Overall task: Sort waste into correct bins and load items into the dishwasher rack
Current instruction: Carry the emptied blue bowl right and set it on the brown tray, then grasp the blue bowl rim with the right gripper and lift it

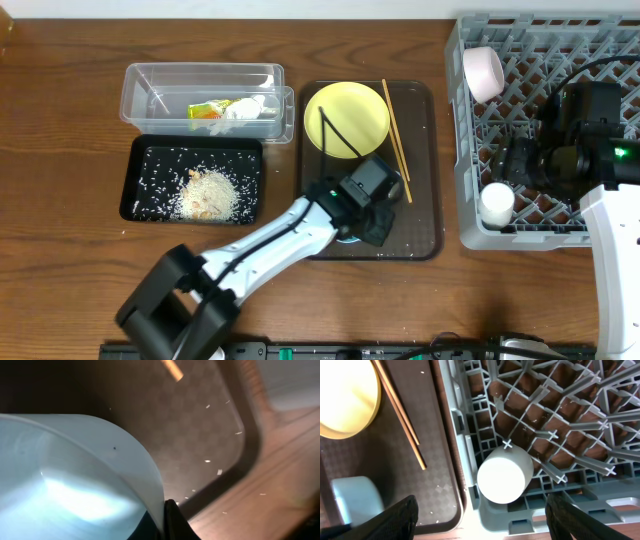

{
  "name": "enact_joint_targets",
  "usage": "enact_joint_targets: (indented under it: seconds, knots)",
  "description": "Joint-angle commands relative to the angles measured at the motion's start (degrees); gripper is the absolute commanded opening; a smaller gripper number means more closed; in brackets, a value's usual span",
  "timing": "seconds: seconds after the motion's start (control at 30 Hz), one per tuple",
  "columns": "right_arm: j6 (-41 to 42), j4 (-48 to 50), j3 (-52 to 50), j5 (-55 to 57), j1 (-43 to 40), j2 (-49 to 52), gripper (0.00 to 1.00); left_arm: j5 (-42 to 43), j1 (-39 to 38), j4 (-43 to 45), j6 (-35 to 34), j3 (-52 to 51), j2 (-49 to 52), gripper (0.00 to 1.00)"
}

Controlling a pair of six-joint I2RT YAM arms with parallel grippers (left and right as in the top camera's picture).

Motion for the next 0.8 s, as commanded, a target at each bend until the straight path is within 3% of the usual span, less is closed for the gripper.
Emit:
enact_joint_targets:
  seconds: [0.0, 0.07, 0.27, 0.57, 0.77]
  knots:
    - [-0.7, 0.1, 0.3, -2.0, -0.5, -0.5, 0.79, -3.5, -0.1, 0.2, 0.8, 0.1, 1.0, 0.26]
    - [-0.7, 0.4, 0.3, -3.1, -0.5, -0.5, 0.79, -3.5, 0.2, 0.4, 0.7, 0.2, 0.6, 0.41]
    - [-0.7, 2.9, 0.3, -10.1, 0.4, -0.5, 0.79, -2.9, 3.9, -2.8, 0.7, 3.6, -4.0, 0.56]
    - [1.3, 7.9, 0.2, -12.9, 13.6, 0.8, 0.75, -2.8, 21.5, -15.9, -1.2, 6.8, -20.0, 0.60]
    - [3.9, 8.9, 0.1, -7.0, 25.9, 7.1, 0.74, -2.9, 32.2, -18.8, -1.2, 6.7, -22.6, 0.61]
